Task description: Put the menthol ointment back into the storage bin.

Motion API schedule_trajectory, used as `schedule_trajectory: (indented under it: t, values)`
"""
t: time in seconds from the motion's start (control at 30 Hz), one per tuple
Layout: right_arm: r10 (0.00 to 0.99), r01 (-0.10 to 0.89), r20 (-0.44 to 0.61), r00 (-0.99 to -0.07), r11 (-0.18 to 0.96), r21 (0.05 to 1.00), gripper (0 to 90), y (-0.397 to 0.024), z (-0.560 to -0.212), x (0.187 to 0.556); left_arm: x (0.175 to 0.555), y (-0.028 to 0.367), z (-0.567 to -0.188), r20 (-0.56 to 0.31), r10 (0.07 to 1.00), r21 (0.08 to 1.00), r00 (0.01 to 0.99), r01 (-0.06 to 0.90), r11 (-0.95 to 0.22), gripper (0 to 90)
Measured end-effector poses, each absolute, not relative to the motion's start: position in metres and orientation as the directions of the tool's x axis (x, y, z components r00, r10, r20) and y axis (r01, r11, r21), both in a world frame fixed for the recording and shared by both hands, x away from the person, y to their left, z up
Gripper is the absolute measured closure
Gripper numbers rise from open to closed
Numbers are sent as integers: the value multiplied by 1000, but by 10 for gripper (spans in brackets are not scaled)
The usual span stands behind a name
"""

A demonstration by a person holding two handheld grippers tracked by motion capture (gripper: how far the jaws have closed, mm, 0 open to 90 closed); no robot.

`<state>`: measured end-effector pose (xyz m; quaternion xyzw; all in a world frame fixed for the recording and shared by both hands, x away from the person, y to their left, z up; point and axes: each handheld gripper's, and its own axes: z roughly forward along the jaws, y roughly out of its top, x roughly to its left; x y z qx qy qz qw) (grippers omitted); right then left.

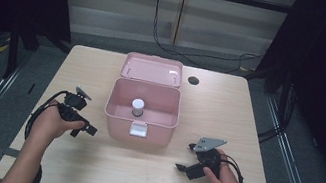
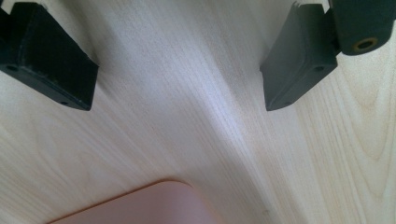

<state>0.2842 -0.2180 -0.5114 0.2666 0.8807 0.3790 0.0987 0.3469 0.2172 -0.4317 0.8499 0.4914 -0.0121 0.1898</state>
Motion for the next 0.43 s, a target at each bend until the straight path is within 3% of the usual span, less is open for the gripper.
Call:
schedule_trajectory:
  t: [0.43]
  values:
    - [544,395,28,-839,571,720,99,-218,-511,284,339,214,-447,-222,822,326,525,834,-445,227]
